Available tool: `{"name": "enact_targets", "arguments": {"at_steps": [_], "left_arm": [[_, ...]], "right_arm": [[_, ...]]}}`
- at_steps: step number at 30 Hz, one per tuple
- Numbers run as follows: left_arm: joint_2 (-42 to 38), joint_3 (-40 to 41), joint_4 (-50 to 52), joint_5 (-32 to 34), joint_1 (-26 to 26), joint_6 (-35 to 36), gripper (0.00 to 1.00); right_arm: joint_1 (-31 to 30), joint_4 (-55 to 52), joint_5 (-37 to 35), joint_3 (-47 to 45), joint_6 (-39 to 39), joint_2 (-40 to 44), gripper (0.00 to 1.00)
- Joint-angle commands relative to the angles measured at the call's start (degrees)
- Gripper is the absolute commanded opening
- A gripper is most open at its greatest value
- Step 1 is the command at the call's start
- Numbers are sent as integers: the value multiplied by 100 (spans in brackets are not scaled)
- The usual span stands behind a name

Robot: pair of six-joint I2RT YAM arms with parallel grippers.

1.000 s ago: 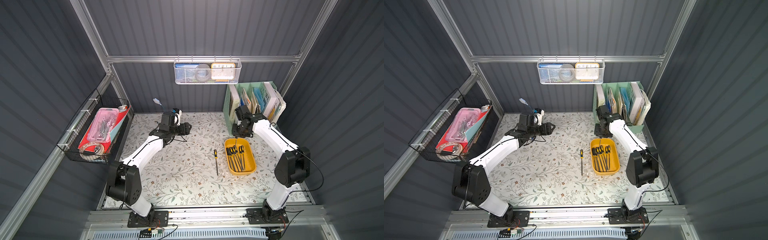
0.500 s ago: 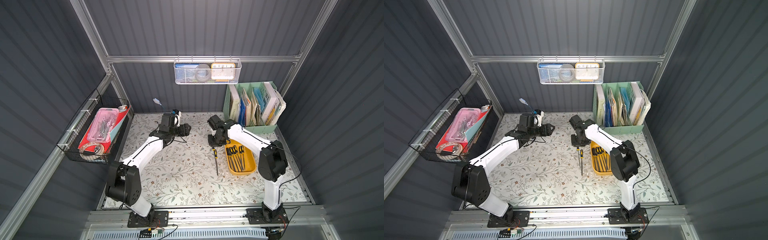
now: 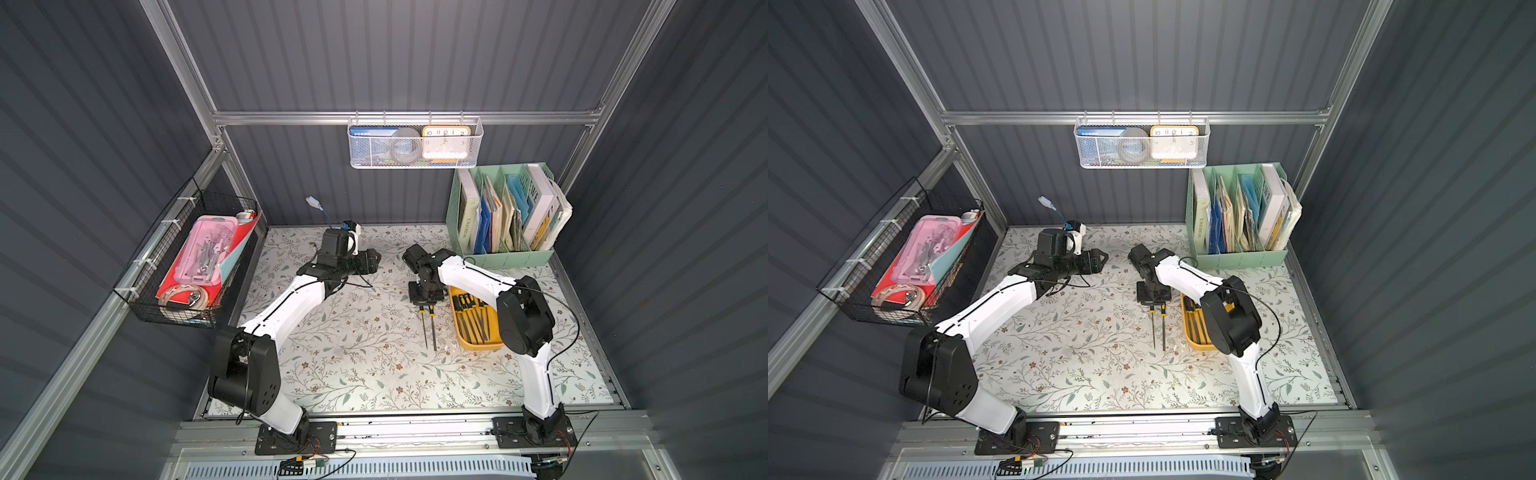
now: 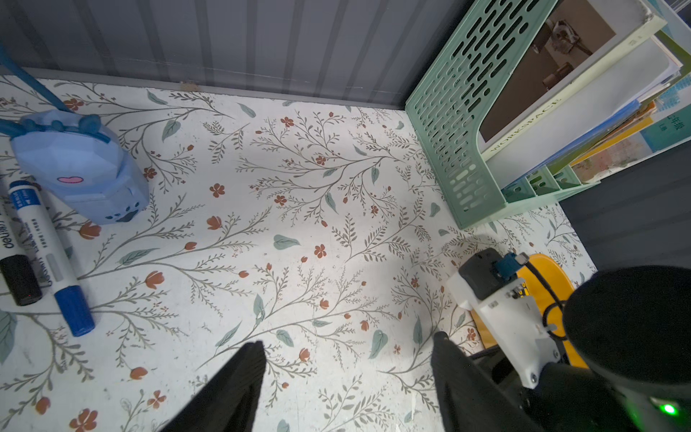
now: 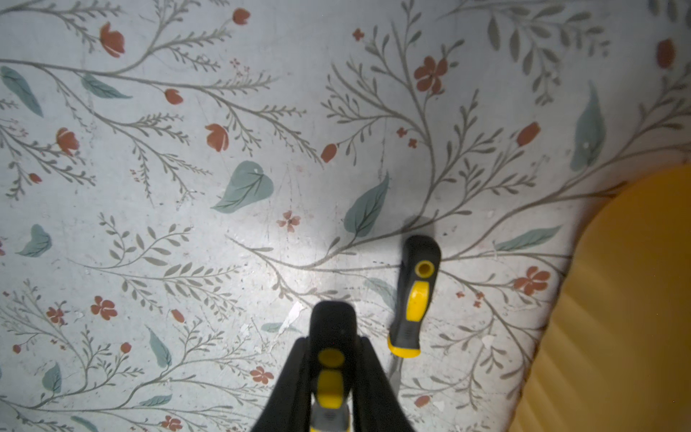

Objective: Take the file tool out of the storage box
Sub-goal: Place the file tool at the center of the board.

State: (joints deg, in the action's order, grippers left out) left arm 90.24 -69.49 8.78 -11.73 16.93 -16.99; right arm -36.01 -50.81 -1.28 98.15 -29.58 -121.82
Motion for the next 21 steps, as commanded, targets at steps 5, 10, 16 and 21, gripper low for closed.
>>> {"name": "enact_targets", "arguments": {"at_steps": [5, 10, 16, 21], "left_arm": [[-123, 42, 89, 44, -32, 4, 76], [-59, -23, 116, 25, -44, 56, 76], [-8, -53, 133, -2, -87, 121, 76], [38, -86, 133, -26, -118, 163, 76]], "right_arm": [[4, -46, -309, -28, -236, -259, 6], [13, 36, -267, -48, -353, -385, 8], [6, 24, -232, 12, -394, -456, 15], [5, -21, -223, 15, -377, -466, 26]]}}
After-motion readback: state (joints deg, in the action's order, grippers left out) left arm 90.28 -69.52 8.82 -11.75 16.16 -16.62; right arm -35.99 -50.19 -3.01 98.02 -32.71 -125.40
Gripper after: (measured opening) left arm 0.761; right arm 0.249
